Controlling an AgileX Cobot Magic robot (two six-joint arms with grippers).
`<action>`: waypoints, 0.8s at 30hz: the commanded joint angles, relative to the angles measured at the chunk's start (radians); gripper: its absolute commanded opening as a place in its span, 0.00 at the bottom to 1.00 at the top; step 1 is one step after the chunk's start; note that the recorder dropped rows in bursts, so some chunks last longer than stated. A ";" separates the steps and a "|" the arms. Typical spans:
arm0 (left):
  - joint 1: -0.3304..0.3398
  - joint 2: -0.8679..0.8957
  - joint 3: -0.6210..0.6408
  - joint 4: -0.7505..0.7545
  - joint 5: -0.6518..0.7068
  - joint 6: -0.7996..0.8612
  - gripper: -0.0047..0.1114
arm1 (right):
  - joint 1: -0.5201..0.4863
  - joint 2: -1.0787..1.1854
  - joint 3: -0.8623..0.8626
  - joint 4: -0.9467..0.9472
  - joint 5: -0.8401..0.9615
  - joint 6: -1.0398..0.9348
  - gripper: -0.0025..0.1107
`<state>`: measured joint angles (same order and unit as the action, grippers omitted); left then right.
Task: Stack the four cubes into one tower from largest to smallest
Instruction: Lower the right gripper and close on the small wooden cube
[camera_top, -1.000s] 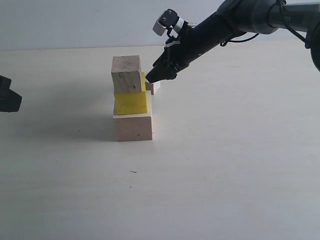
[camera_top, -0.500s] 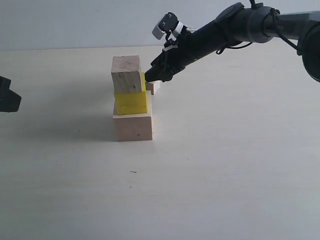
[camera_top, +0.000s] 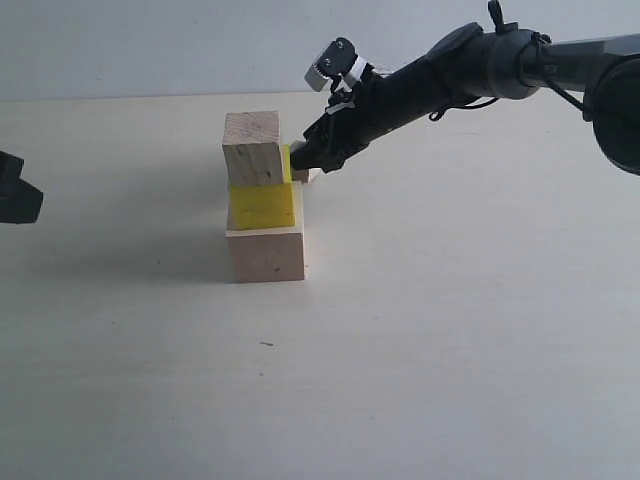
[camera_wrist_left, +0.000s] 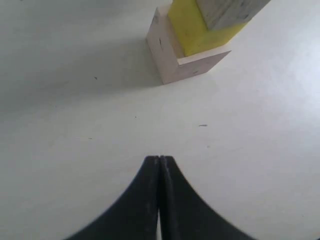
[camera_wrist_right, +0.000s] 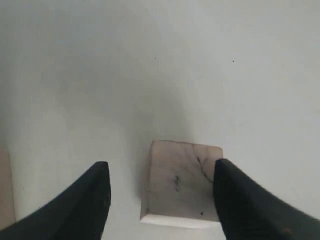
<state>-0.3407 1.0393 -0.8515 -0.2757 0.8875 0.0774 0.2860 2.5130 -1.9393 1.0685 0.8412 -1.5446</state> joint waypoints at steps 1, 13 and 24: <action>0.002 0.003 0.003 0.002 -0.020 -0.008 0.04 | -0.003 0.003 -0.003 -0.006 0.001 -0.007 0.54; 0.002 0.003 0.003 0.002 -0.037 -0.008 0.04 | -0.003 -0.045 -0.003 -0.006 0.023 0.001 0.54; 0.002 0.003 0.003 0.002 -0.046 -0.008 0.04 | -0.003 -0.040 -0.003 0.005 -0.033 -0.022 0.54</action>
<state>-0.3407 1.0393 -0.8515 -0.2757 0.8592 0.0774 0.2860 2.4709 -1.9393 1.0600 0.8297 -1.5476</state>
